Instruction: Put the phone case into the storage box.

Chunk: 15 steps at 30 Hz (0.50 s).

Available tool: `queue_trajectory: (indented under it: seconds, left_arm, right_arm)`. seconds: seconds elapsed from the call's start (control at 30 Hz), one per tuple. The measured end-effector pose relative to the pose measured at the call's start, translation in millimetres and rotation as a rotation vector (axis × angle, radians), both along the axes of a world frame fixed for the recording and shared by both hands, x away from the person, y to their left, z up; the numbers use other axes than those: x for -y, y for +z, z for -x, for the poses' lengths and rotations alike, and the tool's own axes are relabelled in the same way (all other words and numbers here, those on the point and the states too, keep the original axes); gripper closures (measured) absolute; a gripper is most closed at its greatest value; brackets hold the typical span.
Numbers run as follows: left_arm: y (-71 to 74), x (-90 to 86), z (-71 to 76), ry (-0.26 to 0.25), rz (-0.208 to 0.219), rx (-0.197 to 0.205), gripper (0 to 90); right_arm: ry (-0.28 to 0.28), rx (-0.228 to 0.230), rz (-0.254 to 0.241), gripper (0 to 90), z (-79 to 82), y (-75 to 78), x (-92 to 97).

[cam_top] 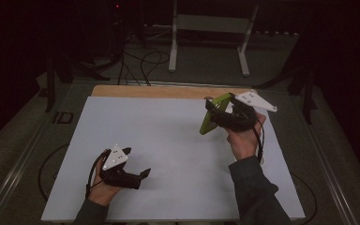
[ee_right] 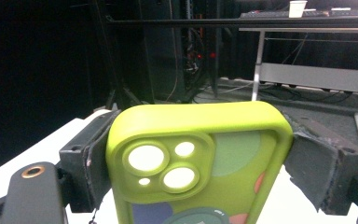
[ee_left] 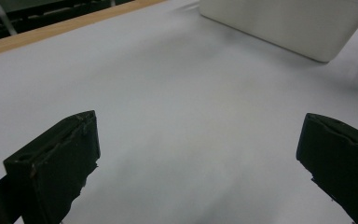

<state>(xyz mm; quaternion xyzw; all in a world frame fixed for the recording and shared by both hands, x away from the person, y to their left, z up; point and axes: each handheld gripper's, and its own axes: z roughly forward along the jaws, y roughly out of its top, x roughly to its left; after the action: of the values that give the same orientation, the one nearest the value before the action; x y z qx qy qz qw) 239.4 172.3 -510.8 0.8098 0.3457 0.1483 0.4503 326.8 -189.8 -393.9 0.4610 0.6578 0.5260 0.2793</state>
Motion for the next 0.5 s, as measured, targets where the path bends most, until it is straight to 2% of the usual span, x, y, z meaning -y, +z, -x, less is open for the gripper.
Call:
queue_trajectory:
  seconds: [0.4,0.5]
  left_arm:
    - [-1.7,-7.6,4.0,0.018,0.009,0.007,0.0]
    - [-3.3,-16.2,7.1,0.035,0.012,0.011,0.0]
  right_arm:
    - [-0.020,-0.001,0.010,16.7,-6.7,2.0,2.0]
    - [-0.031,-0.006,0.017,16.7,-10.5,2.7,3.8]
